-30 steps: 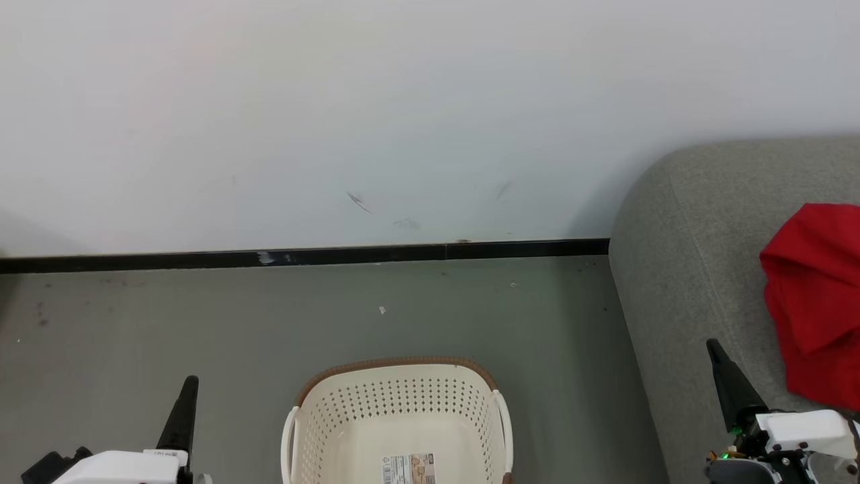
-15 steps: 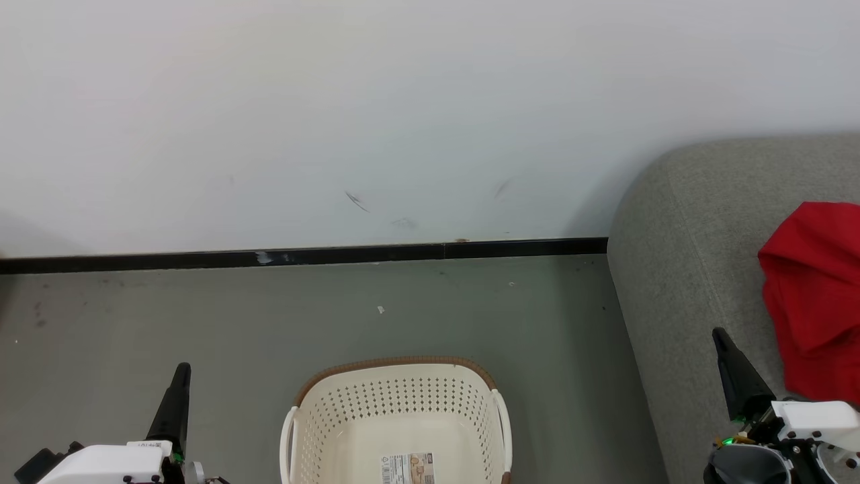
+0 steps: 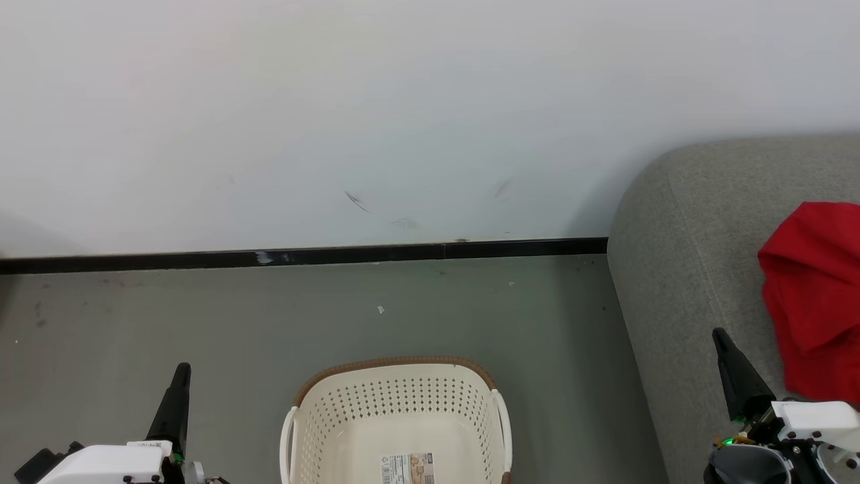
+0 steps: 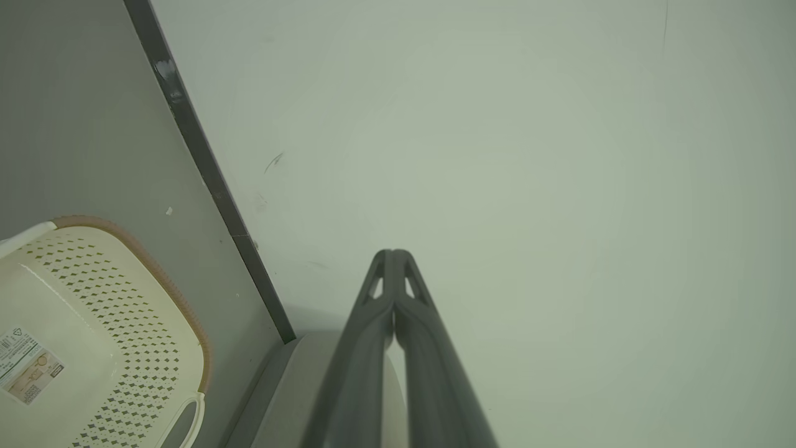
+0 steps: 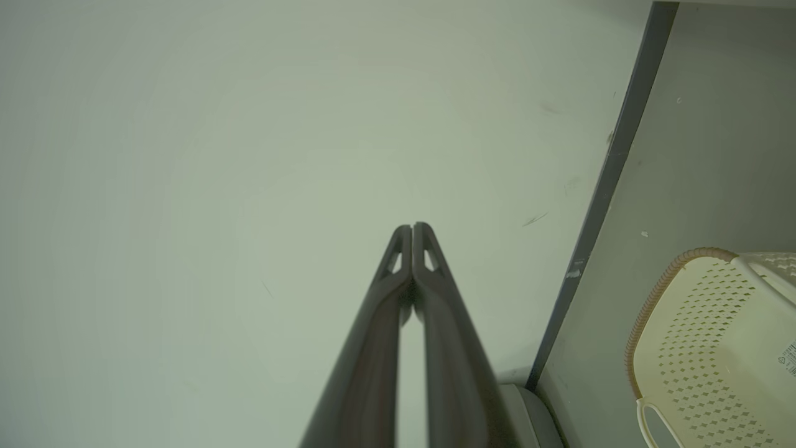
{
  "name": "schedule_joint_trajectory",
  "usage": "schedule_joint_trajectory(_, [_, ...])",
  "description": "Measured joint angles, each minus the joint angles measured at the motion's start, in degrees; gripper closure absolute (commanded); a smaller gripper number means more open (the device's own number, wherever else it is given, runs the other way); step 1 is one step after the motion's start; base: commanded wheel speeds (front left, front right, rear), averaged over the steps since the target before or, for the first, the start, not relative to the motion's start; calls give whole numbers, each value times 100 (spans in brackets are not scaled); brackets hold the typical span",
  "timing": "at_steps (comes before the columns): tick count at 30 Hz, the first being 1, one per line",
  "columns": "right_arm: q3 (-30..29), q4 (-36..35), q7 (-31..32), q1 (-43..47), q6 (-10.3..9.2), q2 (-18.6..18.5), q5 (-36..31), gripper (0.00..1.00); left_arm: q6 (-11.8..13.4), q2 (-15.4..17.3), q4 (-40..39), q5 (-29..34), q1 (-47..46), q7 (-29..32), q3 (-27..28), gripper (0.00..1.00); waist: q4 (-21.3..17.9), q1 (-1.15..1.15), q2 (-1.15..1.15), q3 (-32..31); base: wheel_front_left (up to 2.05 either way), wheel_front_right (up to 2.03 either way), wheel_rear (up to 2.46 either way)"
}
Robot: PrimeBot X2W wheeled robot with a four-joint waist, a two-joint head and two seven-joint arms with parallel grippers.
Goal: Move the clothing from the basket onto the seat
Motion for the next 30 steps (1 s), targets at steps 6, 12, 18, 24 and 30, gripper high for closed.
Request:
schedule_joint_trajectory(6, [0,2,0,0,0,-1,1,100,-1,-1,0,0,0,0,0,100,0,-1,0,0,0,0,0])
schedule_joint_trajectory(12, [0,4,0,0,0,-1,1,100,-1,-1,0,0,0,0,0,100,0,-1,0,0,0,0,0])
schedule_joint_trajectory(18, [1,9,0,0,0,-2,1,100,-1,-1,0,0,0,0,0,100,0,-1,0,0,0,0,0])
schedule_joint_trajectory(24, [1,13,0,0,0,-2,8,100,-1,-1,1,0,0,0,0,100,-1,-1,0,0,0,0,0])
schedule_joint_trajectory(30, [1,15,0,-1,0,-3,8,100,-2,-1,1,0,0,0,0,100,-1,-1,0,0,0,0,0])
